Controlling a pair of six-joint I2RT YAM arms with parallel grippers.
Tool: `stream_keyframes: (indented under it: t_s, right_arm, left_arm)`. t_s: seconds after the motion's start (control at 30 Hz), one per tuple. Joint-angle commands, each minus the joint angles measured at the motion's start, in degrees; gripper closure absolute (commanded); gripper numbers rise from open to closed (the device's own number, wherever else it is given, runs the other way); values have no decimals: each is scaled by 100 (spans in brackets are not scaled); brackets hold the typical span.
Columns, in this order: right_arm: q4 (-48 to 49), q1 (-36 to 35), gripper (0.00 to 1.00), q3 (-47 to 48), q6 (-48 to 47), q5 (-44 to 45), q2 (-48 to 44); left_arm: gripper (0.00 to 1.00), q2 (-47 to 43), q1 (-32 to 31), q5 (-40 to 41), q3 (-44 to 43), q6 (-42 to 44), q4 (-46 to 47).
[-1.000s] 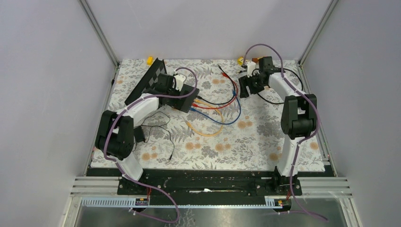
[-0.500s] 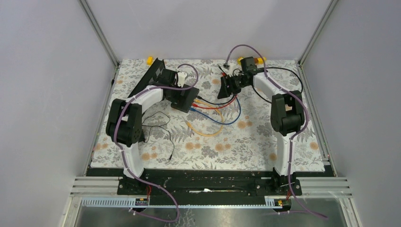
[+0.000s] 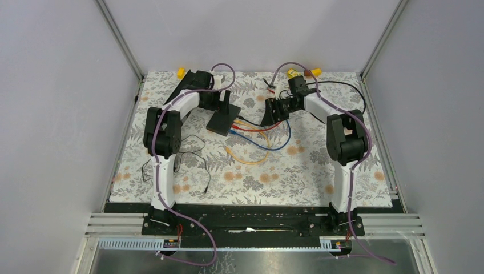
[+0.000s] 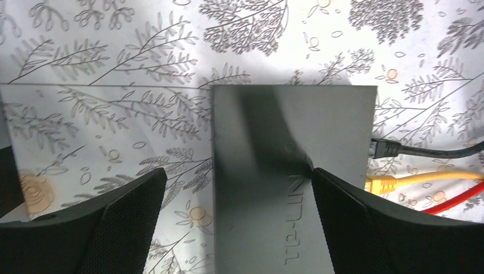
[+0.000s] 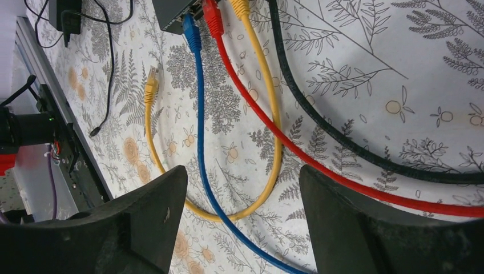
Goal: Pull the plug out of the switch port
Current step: Pull the connector from the switch port.
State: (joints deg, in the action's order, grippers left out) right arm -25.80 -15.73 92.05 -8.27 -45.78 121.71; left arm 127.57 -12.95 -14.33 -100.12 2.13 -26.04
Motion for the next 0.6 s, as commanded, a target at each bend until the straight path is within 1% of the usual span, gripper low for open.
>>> stream_keyframes:
  t_s: [0.0, 0.13, 0.27, 0.57]
  right_arm:
    - [150, 11, 21, -143, 95, -183, -652]
    - [154, 8, 20, -299, 97, -259, -817]
    - [152, 13, 19, -434, 39, -295, -940]
    - [397, 9, 17, -791, 27, -440, -1178]
  left_arm:
    - [1, 198, -14, -607, -288, -202, -123]
    - [4, 70, -29, -953, 46, -204, -63]
    - [7, -383, -141, -1028, 792, -164, 295]
    - [11, -1200, -701, -1148, 2207, 9, 824]
